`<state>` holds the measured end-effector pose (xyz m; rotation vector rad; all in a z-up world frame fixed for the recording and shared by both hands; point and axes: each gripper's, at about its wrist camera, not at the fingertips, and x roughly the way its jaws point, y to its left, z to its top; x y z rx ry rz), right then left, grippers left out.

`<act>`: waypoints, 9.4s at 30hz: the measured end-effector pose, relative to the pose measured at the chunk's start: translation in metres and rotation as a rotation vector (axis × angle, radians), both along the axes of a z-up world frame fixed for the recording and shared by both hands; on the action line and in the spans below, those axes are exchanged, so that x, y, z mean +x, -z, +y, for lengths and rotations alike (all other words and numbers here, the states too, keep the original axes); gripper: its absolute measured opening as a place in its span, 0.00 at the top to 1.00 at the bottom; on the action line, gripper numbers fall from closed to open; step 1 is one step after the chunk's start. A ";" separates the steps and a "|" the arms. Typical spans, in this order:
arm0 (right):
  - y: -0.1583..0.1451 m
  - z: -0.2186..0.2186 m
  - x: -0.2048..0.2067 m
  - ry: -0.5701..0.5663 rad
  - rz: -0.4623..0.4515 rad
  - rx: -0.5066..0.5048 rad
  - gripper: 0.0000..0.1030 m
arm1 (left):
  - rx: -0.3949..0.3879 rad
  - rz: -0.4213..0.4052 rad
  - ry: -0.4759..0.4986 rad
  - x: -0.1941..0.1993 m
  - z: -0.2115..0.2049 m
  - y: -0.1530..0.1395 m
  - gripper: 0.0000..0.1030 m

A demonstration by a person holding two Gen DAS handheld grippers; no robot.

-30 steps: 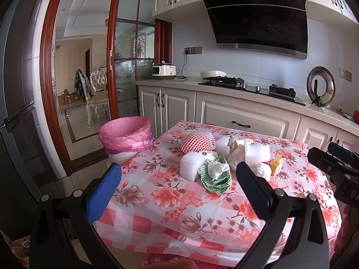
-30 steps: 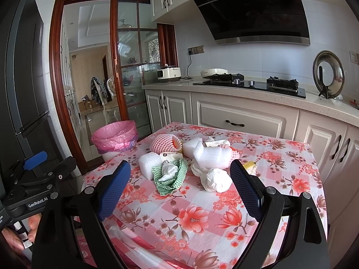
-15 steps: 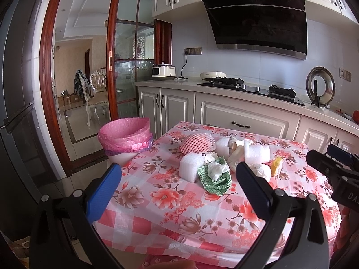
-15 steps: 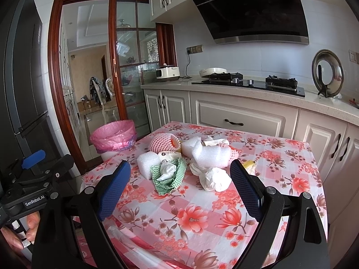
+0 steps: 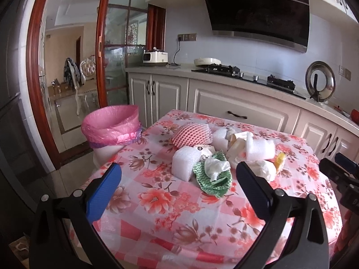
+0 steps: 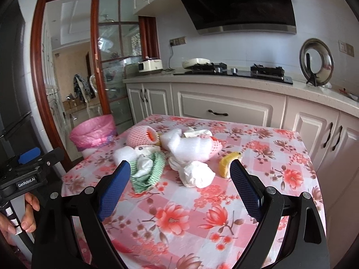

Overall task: Collect trash
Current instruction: 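Grasp the white foam sheet with the left tool while the right tool grasps the white tissue ball, then carry the foam sheet and tissue ball with both tools over the pink bin, then open both tools to drop the foam sheet and tissue into the bin, then grasp the white tissue with the left tool while the right tool grasps a white foam sheet, then carry the tissue and foam sheet with both tools over the pink bin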

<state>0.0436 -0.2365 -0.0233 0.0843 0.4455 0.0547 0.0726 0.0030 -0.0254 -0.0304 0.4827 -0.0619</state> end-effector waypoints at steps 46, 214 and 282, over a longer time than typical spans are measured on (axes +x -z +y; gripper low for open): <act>0.128 -0.016 0.157 -0.063 0.311 0.056 0.60 | 0.098 0.153 0.100 0.167 -0.022 0.120 0.44; 0.139 -0.009 0.155 -0.018 0.342 -0.017 0.18 | -0.013 0.169 0.129 0.138 -0.044 0.115 0.05; 0.029 0.080 0.113 -0.263 0.072 -0.018 0.24 | -0.037 -0.037 0.158 0.052 0.015 0.045 0.86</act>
